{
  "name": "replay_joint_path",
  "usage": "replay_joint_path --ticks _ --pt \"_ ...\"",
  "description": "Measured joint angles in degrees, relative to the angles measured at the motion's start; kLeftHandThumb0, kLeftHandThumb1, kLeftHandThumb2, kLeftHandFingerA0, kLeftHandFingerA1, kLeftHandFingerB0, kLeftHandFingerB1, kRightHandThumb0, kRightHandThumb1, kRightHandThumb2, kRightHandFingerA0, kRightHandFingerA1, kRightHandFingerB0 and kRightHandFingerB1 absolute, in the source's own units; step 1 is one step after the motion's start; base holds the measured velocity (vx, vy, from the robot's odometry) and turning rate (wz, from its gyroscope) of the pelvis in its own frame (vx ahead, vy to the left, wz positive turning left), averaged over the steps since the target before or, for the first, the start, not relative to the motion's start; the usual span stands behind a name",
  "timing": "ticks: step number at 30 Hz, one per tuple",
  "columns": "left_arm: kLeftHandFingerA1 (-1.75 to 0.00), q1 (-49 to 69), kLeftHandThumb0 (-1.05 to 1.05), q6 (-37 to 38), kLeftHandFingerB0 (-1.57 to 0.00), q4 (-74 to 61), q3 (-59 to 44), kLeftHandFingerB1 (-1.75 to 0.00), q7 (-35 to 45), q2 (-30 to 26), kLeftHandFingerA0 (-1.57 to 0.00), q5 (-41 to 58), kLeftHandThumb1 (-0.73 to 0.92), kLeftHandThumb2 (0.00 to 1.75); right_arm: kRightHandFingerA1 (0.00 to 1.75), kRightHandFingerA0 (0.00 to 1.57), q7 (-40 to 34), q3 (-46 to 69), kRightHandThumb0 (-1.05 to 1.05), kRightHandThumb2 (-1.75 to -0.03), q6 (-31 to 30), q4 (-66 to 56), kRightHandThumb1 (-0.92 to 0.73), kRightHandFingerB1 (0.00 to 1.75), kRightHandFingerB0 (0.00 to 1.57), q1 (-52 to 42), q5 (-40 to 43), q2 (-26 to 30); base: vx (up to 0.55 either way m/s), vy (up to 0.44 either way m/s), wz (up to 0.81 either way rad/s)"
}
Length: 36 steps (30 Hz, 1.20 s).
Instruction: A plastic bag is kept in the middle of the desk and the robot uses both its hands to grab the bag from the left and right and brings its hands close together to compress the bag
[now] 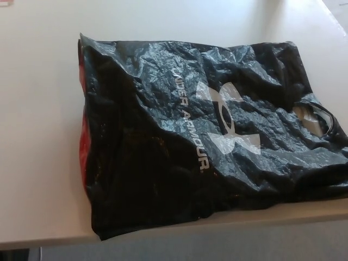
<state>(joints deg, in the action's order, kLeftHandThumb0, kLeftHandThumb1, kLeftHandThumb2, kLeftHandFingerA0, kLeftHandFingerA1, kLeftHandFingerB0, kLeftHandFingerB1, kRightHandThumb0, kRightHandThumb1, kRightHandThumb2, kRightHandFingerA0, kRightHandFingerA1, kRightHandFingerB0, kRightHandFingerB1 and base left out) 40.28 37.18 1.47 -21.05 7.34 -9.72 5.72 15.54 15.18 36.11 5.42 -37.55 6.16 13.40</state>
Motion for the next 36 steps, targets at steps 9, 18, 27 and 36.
replay_joint_path --ticks 9,18,27,36 --pt "-0.37 -12.0 -0.87 -3.2 -0.21 -19.2 -11.0 -0.3 -1.2 -8.4 -0.27 6.0 0.92 0.79 0.12 0.0 -2.5 5.8 -0.92 -1.07 -1.4 -17.0 -0.64 0.09 0.0 11.1 0.1 1.4 0.0 0.0 0.0" --pt "-0.47 -29.3 -0.92 -11.0 -0.14 -23.0 -12.1 -0.32 -3.3 -15.0 -0.18 6.2 0.92 0.81 0.19 0.0 -6.1 9.5 -1.05 -1.11 -7.7 -22.3 -0.73 0.08 0.0 29.3 -4.1 5.1 0.0 0.0 0.0" --pt "-0.49 -48.8 -0.84 -18.5 -0.01 -17.3 -7.0 -0.37 -4.9 -16.8 -0.07 5.6 0.84 1.26 0.15 0.0 -7.9 8.1 -1.0 -1.15 -15.5 -16.0 -0.79 0.09 0.0 50.9 -6.9 9.5 0.0 0.0 0.0" --pt "-0.47 -59.9 -0.75 -25.5 -0.06 -3.7 0.4 -0.35 -5.4 -13.2 -0.03 5.6 0.8 1.19 0.13 0.0 -9.6 3.0 -1.05 -1.16 -23.3 1.6 -0.78 0.01 0.0 68.0 -9.4 9.5 0.0 0.0 0.0"
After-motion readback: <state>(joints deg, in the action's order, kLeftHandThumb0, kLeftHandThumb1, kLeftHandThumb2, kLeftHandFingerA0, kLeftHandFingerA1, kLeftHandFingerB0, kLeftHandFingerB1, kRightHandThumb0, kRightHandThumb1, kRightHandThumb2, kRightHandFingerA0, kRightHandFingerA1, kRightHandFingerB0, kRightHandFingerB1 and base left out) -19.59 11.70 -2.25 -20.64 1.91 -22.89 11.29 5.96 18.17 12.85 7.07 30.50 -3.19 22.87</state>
